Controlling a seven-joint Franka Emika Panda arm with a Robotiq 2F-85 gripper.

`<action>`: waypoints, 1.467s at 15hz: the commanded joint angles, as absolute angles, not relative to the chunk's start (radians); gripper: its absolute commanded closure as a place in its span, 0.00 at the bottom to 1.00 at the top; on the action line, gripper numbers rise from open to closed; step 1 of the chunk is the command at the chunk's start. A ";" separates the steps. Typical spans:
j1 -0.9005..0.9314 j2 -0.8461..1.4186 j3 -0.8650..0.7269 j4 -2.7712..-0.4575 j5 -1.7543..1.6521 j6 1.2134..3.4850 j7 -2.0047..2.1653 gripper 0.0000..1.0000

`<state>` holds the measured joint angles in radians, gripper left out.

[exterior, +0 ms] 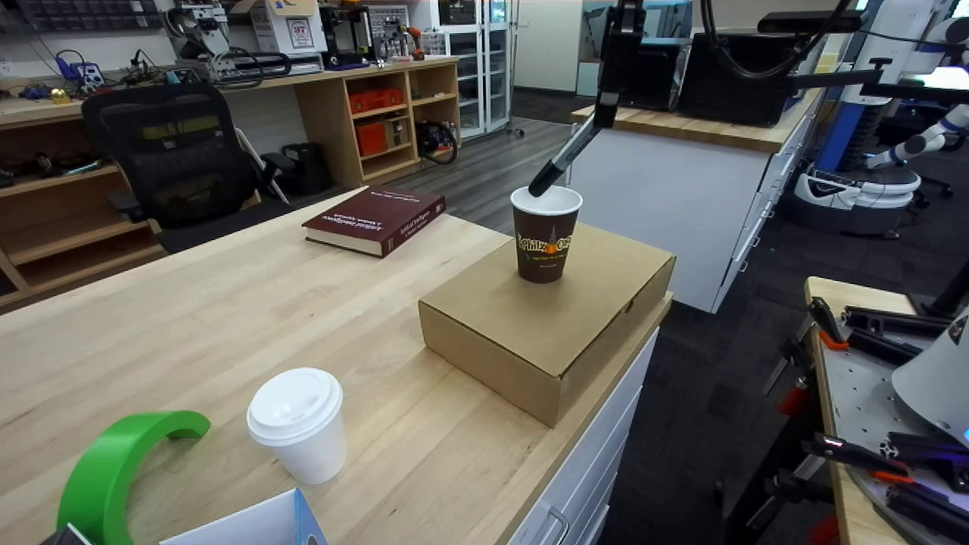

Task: Remove the marker from the mug cup and put it on the box

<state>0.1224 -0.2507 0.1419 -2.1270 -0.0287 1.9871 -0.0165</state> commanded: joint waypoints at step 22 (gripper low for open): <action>0.060 -0.197 0.090 -2.240 -0.094 2.153 0.062 0.93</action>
<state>0.0608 -0.1962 0.0895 -2.2041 -0.0811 2.1062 0.0420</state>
